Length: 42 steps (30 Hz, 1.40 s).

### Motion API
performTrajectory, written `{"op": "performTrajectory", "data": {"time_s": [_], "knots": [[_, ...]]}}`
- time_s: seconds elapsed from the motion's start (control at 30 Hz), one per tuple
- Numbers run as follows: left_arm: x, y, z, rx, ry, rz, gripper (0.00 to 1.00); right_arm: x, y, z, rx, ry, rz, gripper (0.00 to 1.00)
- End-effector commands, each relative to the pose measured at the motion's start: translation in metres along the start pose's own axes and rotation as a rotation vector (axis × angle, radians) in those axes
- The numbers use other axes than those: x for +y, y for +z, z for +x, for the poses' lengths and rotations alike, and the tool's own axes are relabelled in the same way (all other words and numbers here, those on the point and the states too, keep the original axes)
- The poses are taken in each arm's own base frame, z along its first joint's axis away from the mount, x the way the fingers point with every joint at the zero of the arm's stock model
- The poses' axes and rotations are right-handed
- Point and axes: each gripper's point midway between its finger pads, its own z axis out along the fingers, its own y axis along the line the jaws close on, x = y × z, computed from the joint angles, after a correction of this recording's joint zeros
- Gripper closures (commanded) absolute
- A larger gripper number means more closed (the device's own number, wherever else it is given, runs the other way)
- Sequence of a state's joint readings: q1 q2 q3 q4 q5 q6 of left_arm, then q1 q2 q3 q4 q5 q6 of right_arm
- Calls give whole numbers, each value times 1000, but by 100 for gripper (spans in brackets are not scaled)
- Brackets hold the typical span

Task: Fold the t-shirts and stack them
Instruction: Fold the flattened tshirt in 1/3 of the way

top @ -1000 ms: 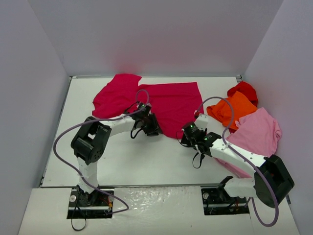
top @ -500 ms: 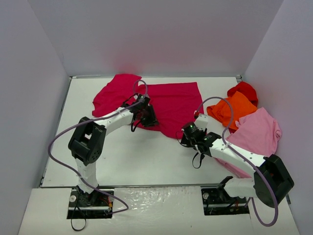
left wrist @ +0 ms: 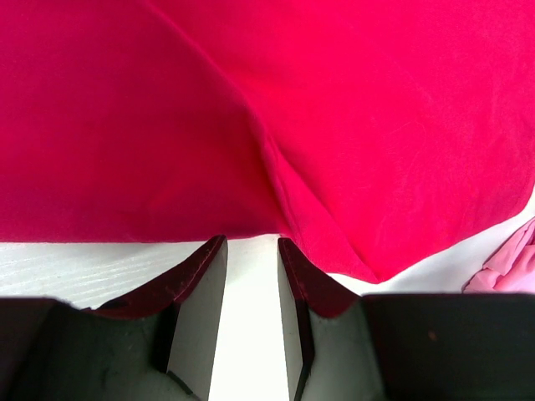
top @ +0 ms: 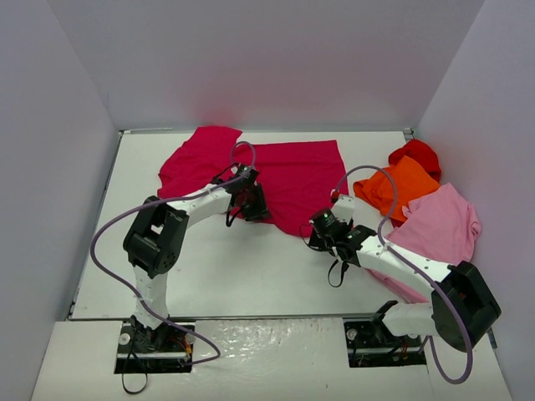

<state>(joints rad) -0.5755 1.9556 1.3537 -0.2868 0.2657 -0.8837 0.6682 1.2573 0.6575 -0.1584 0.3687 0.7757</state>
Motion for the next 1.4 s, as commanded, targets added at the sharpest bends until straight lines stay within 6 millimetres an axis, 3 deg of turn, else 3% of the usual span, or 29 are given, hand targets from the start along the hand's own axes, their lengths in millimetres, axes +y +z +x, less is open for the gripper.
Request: {"op": "performTrajectory", "data": {"time_s": [0.0,0.53,0.7,1.13,1.37], "knots": [[-34,-29,-32,-114,38,89,72,1,1,-14,-48,14,8,50],[-56,-16,-49,-88,52,150,72,-5,3,-6,-37,11,21,50],[-53,-7,-44,-54,42,150,72,-4,4,-7,-40,4,22,50],[-50,-31,-45,-94,36,132,72,-2,8,-4,-30,1,18,50],[-41,-31,-42,-86,24,109,72,-1,9,-2,-23,5,11,50]]}}
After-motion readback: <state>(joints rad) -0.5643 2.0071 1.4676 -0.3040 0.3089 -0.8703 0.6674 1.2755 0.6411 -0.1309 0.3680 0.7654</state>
